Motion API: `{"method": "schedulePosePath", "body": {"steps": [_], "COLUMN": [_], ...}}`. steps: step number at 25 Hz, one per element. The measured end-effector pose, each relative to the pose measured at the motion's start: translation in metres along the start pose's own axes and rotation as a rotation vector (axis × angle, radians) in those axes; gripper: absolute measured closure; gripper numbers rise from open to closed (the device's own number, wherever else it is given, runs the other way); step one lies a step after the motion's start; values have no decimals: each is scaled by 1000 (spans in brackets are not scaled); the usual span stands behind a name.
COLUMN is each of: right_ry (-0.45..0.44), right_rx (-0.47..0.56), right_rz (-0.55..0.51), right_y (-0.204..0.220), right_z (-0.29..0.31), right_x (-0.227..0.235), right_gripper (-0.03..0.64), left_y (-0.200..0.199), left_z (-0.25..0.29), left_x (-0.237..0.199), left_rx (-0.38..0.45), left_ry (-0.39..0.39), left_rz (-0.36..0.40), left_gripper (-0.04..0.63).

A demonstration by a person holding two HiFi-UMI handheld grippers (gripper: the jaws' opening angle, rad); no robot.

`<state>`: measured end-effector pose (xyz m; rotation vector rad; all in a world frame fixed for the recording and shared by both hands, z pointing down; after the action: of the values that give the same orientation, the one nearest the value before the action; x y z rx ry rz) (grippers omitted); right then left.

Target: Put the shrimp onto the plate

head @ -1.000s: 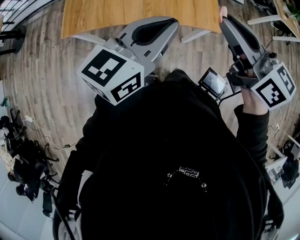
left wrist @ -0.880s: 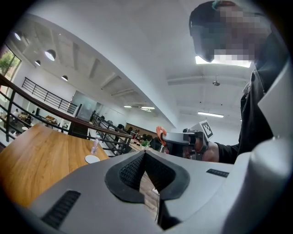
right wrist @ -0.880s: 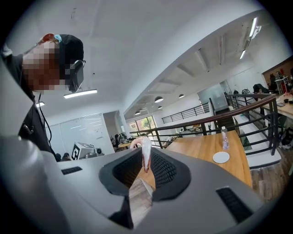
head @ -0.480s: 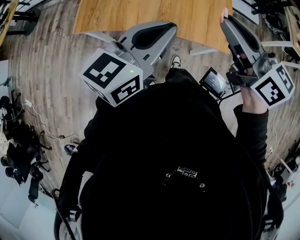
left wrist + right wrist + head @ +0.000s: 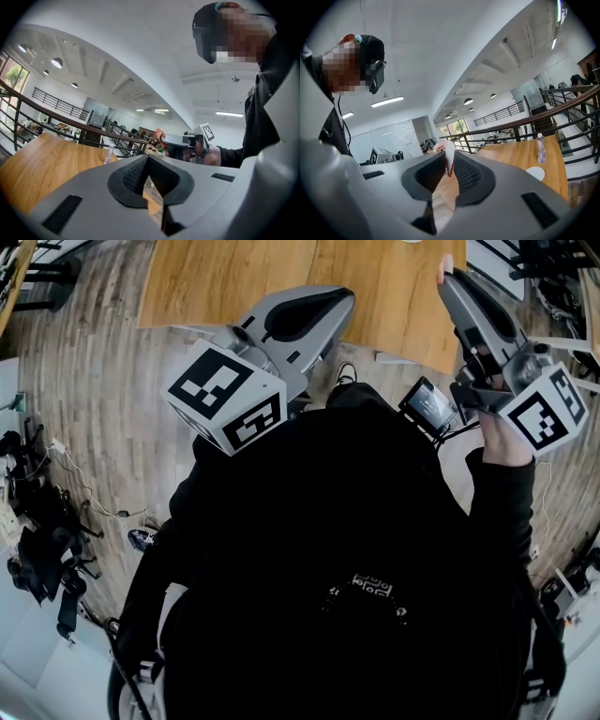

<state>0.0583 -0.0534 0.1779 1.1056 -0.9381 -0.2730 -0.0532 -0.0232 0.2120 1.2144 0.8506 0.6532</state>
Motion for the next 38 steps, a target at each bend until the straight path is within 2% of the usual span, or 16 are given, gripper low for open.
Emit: {"method": "schedulePosePath", "body": {"steps": [11,23,30,38], "right_ry": [12,60,78,193], "right_rx": [26,42,53,123], "right_rz": [28,101,106,89], "right_y": [-48,-43,-47,-61], "right_z": [-5,-26,-13,-37], "right_x": [83,147,149,158], "right_gripper": [549,549,549,549], "left_y": [-24,-7,-1,-20], "left_z": [88,137,143,160], "left_x": [-24,-26,-43,-50], "left_rx": [-27,-124,-145,-121], "left_ry": [16,63,94,176], "left_rz": [13,6,-18,54], "left_gripper": [592,592,592,592]}}
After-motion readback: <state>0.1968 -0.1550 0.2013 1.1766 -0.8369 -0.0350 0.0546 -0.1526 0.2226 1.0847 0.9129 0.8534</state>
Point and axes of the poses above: the fingertips, and each gripper's own axes: z forward along the fingers, x to its right, y out of its underside, the point moved 1 cm from there along -z, backward along the fingers, and after that the axes turned 8 degrees about z, right-handed, at the moved point
